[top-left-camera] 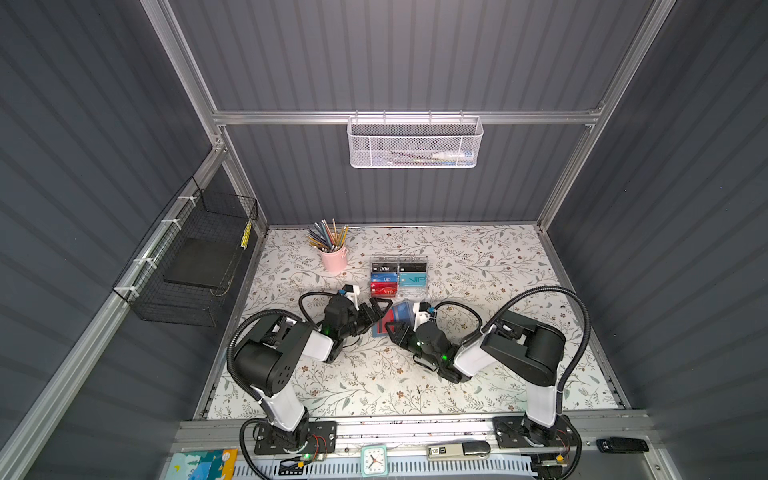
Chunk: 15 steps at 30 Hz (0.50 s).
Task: Take the credit cards out of the card holder
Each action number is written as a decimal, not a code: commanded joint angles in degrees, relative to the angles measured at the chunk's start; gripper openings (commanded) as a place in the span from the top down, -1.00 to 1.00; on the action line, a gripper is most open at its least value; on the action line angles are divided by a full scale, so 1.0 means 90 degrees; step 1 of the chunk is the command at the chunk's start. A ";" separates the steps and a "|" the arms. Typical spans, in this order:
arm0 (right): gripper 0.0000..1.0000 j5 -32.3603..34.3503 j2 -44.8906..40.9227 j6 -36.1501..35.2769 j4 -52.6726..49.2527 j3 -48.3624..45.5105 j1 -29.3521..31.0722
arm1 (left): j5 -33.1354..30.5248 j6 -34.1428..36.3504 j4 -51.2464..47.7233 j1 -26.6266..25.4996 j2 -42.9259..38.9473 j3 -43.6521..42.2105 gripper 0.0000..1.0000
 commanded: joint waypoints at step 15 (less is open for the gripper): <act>0.51 0.0067 0.0308 0.0006 -0.0046 -0.0092 -0.0113 | 0.0095 -0.0080 -0.0391 0.0063 0.0319 -0.0250 -1.00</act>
